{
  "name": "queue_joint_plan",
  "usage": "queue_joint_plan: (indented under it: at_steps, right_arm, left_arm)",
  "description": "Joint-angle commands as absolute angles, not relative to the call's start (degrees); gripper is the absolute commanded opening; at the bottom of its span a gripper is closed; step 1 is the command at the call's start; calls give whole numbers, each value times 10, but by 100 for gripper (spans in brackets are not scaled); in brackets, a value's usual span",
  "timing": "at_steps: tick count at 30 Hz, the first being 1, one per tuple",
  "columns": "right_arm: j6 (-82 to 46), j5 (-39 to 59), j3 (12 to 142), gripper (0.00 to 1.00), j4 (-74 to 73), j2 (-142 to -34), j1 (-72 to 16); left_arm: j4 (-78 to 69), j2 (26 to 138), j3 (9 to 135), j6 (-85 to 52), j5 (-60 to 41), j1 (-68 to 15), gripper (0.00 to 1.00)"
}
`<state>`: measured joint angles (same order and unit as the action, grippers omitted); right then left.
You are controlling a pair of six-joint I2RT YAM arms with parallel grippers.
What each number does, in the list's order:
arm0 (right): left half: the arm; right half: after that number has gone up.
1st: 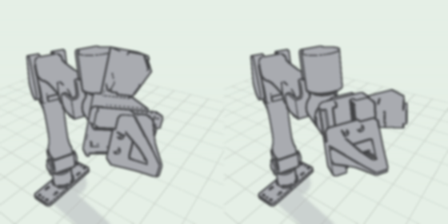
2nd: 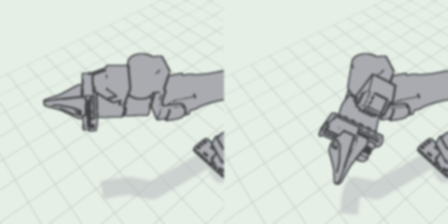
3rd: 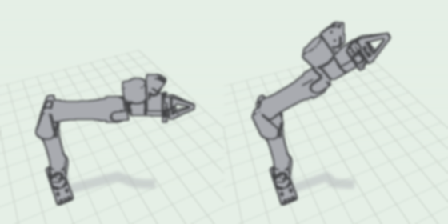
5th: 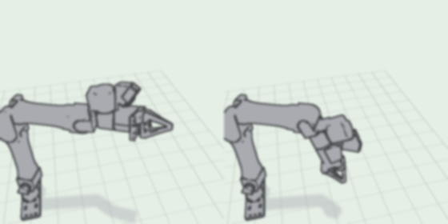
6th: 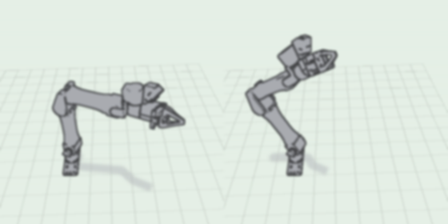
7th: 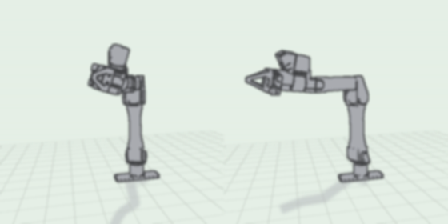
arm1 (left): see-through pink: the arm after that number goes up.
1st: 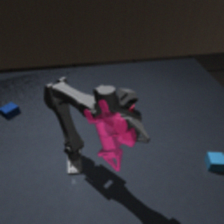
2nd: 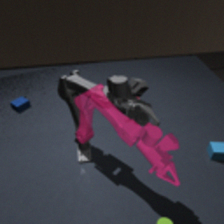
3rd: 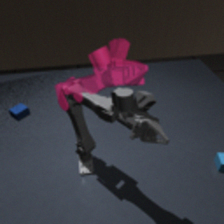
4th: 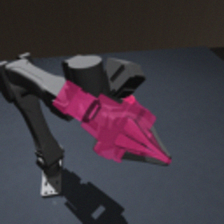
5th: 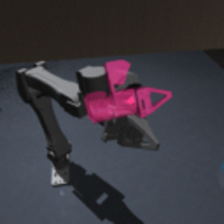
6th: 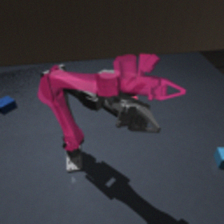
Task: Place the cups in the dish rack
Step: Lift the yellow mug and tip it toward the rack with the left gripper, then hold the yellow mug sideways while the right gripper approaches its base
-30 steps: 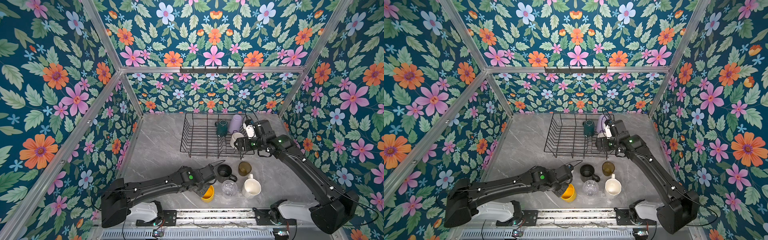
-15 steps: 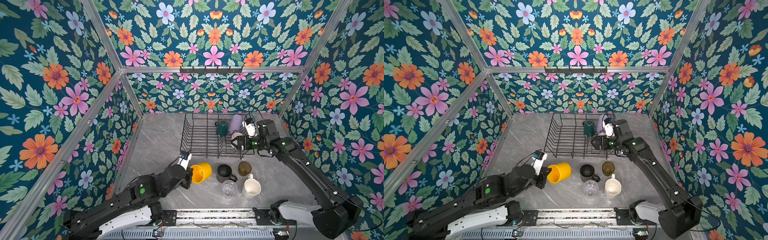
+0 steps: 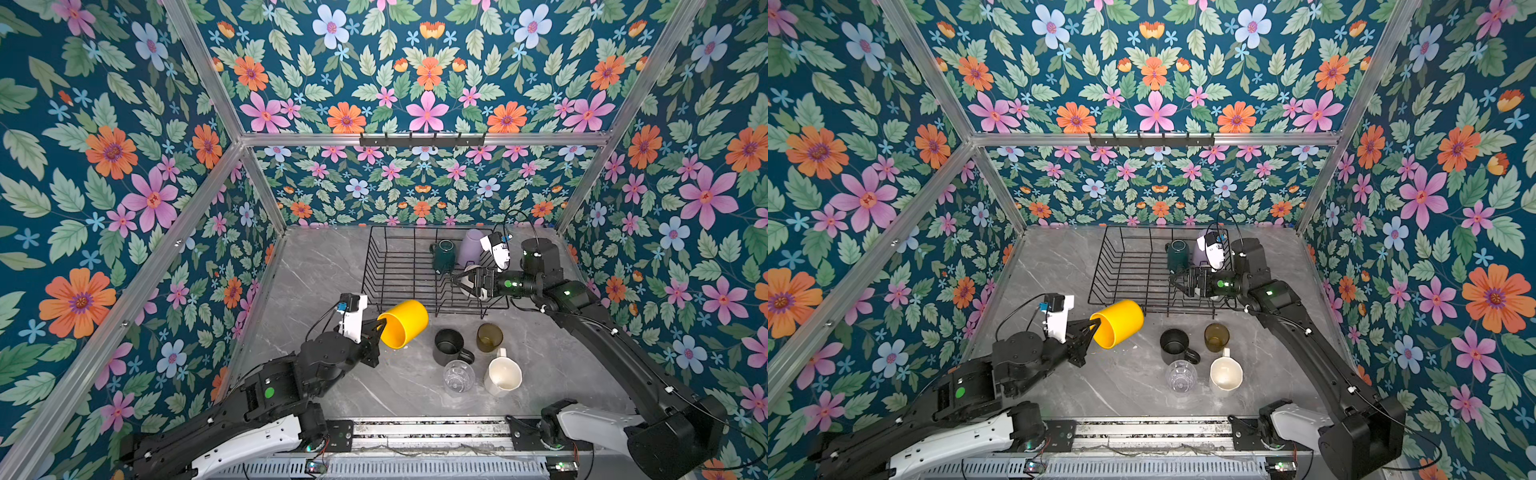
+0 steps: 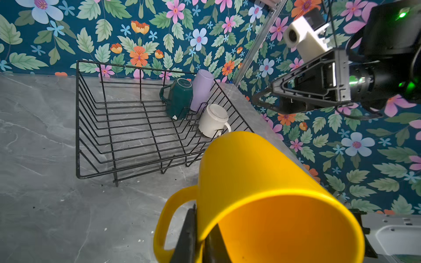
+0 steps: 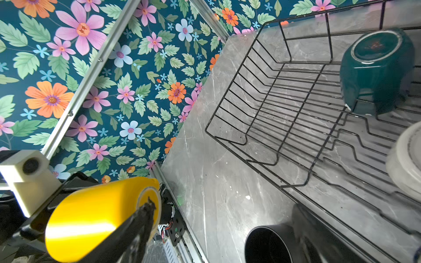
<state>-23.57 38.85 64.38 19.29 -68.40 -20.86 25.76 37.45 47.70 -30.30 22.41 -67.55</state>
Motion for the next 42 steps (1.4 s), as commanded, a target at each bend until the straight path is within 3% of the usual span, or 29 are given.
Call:
queue_joint_plan:
  at_steps: [1,11,19,26,32,42]
  right_arm:
    - [-240,406,640,95,171,-678,-207]
    - [-245,425,624,95,154,-671,-198]
    - [-238,439,617,95,154,-663,-194]
    - [-232,469,597,95,124,-650,-195]
    - [-227,524,560,95,34,-620,-194]
    - [-227,536,513,97,-128,-586,-203]
  left_arm:
    - [202,389,500,-292,235,-663,0]
    - [162,406,496,-304,79,-515,0]
    - [76,451,469,-331,-126,-374,0]
    - [-113,479,406,-429,-367,-279,0]
    - [-311,518,343,-553,-467,-253,0]
    - [-433,551,321,-635,-517,-253,0]
